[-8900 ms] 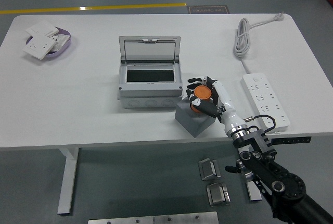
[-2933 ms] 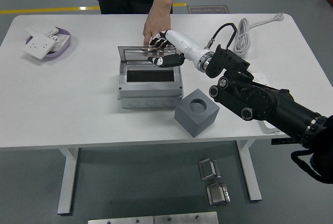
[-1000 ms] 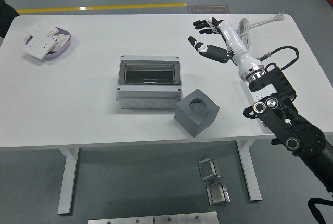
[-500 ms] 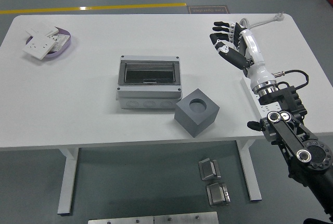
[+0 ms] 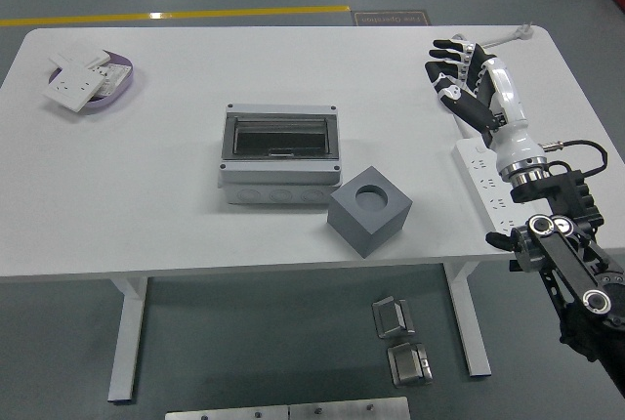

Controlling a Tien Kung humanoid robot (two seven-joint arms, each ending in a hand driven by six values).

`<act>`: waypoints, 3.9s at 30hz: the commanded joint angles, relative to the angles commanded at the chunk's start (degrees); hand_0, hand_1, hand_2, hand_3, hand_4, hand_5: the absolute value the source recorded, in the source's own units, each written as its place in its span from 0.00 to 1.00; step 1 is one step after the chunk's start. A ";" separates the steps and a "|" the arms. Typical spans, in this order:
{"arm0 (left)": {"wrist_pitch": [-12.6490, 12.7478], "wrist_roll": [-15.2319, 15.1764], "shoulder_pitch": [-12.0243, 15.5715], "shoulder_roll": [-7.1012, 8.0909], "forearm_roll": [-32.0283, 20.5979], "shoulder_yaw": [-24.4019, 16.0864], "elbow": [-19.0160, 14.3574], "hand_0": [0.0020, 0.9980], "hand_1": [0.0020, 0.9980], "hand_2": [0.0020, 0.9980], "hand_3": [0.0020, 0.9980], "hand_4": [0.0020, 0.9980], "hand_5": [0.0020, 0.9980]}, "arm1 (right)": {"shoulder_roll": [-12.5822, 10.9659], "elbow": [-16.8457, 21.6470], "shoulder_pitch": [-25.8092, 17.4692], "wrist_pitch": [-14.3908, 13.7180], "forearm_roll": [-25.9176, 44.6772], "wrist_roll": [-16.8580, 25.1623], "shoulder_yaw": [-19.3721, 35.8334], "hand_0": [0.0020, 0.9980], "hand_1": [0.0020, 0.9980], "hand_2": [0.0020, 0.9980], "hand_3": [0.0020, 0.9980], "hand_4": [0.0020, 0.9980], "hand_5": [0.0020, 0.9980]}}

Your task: Pick up the cylinder from the cube,place it in the box,flap close box

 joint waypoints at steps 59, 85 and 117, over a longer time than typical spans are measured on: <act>-0.54 0.87 -1.73 1.63 2.54 -1.86 0.00 0.59 0.62 0.53 0.58 0.61 0.19 | -1.11 5.01 -2.84 -1.46 0.81 -0.77 2.67 0.79 0.72 0.71 0.72 0.79 0.40; -0.44 1.12 -1.10 0.57 2.81 -2.88 0.00 0.59 0.62 0.53 0.58 0.61 0.19 | -1.13 4.66 -4.14 -2.20 0.17 -0.72 5.40 0.79 0.71 0.70 0.70 0.76 0.42; -0.50 1.36 -1.13 0.71 3.75 -3.84 0.00 0.59 0.62 0.53 0.58 0.61 0.19 | -1.85 3.37 -3.68 -2.75 0.10 -1.66 5.92 0.79 0.71 0.69 0.70 0.75 0.44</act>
